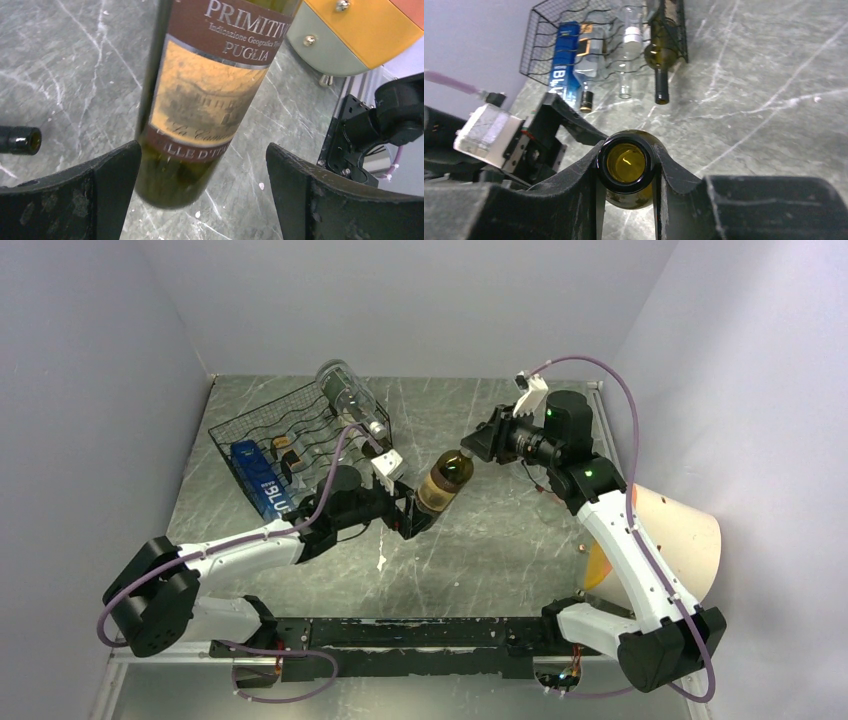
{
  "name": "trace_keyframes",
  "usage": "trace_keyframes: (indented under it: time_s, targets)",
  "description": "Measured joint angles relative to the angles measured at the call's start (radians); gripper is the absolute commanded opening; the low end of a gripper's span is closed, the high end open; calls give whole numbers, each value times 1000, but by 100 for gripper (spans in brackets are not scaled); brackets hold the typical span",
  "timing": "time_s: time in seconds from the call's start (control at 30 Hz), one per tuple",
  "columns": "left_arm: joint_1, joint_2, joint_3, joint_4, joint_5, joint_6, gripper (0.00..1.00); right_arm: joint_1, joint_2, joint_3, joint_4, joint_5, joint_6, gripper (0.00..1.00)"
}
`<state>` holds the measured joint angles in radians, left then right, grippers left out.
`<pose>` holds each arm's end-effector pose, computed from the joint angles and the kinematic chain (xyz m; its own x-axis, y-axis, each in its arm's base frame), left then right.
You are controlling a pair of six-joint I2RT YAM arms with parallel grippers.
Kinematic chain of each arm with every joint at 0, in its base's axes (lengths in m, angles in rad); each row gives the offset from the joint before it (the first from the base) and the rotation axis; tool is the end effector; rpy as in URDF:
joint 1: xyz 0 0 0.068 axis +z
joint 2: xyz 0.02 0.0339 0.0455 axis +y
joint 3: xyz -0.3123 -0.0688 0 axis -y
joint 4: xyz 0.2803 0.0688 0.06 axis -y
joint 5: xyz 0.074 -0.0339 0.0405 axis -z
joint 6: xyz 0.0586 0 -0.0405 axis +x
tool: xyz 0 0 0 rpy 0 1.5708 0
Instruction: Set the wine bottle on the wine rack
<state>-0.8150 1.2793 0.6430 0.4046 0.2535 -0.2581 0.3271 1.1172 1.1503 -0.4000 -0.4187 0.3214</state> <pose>0.2078 -0.2419 0.2643 -0.3748 0.0374 -0.9263 0.8028 0.5129 -0.3041 0.2578 0.1126 0.4177 -0.5286 0.1254 -0.8396 -0.5122 0.7416 0.4332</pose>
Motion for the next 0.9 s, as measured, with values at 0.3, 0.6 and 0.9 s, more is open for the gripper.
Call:
trace_keyframes:
  time_s: [0.3, 0.6, 0.9]
  targets:
    - [4, 9, -2, 22, 53, 38, 98, -1, 0, -14, 61, -153, 19, 0]
    - [8, 12, 17, -34, 158, 95, 79, 0, -10, -32, 111, -309, 14, 0]
    - [14, 13, 67, -117, 222, 161, 7, -3, -26, -32, 107, -356, -24, 31]
